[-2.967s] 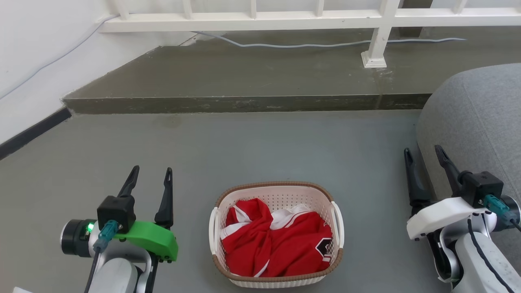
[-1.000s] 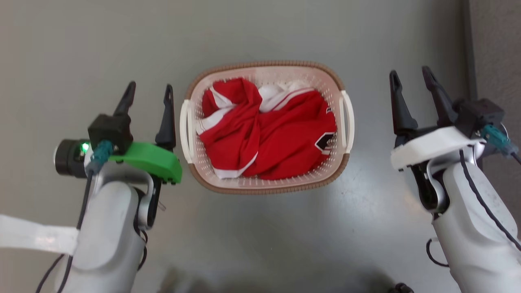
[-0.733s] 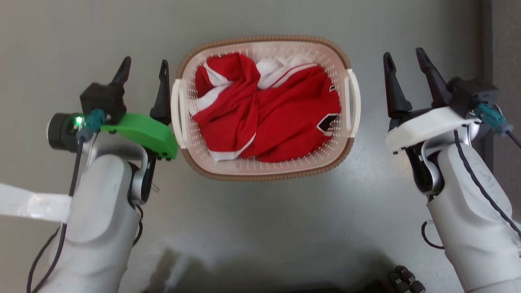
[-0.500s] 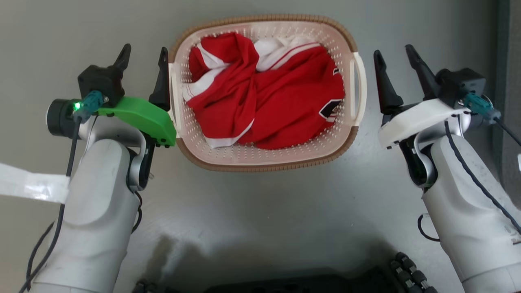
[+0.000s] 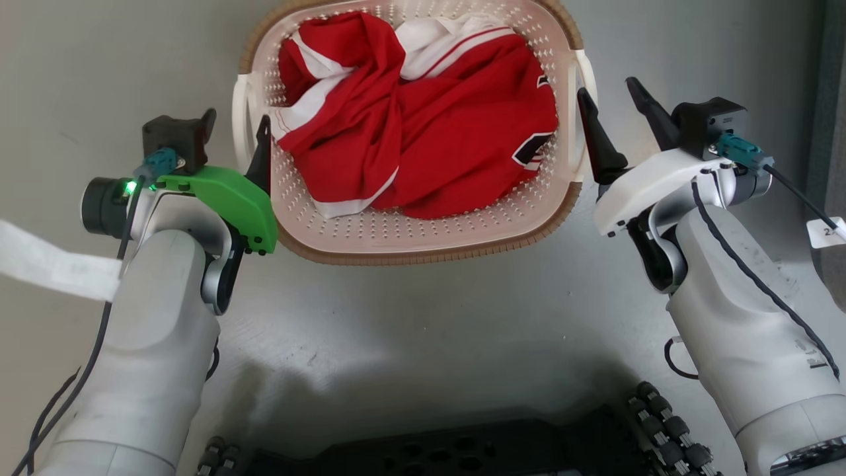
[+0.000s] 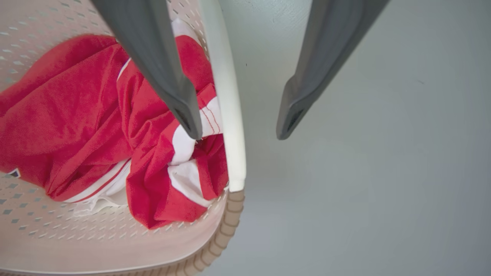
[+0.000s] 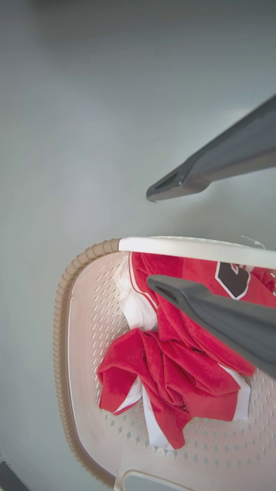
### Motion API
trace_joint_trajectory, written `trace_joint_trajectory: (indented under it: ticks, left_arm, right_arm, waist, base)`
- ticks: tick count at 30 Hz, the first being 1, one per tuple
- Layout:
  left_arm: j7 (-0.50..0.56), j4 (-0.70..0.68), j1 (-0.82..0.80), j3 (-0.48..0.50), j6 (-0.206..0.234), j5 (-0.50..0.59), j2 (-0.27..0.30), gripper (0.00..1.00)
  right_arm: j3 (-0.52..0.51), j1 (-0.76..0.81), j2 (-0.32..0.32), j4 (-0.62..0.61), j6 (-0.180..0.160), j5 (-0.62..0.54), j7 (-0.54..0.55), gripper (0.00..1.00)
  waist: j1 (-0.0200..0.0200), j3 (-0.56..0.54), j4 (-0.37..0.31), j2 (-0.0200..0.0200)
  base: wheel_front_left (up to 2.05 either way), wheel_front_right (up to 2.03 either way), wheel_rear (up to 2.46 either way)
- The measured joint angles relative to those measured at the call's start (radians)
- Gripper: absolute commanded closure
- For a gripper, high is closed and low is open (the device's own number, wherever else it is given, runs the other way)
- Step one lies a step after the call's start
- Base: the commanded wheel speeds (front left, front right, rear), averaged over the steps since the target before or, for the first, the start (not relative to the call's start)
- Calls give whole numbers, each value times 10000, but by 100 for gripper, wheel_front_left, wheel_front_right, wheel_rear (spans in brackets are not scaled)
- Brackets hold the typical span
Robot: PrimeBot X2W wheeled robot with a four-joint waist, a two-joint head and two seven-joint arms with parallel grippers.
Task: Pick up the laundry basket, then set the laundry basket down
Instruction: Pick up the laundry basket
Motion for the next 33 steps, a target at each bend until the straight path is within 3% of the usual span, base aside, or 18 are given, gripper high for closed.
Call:
trace_joint_trajectory:
  ticks: [12, 13, 14, 19, 33]
  left_arm:
    - [456, 1507, -918, -88, -362, -213, -165, 0]
    - [535, 1626, -1005, -84, -370, -274, -201, 21]
    - [594, 1756, -1079, -75, -403, -337, -242, 100]
    - [798, 2148, -1257, -44, -570, -711, -560, 100]
    - [920, 3323, -1631, 86, -746, -1338, -727, 100]
  right_arm:
    - [280, -788, 132, 1319, 178, 35, 213, 0]
    - [297, -829, 150, 1442, 203, 102, 305, 56]
    - [322, -863, 165, 1580, 265, 199, 422, 100]
    - [445, -1055, 328, 2000, 430, 445, 616, 100]
    - [573, -1390, 489, 2989, 533, 679, 499, 100]
  waist:
    - [0, 278, -36, 0]
    - [0, 284, -31, 0]
    - [0, 289, -25, 0]
    - [0, 295, 11, 0]
    - [0, 10, 92, 0]
  base:
    - [0, 0, 0]
    - [0, 0, 0]
    - [0, 0, 0]
    - [0, 0, 0]
    - [0, 0, 0]
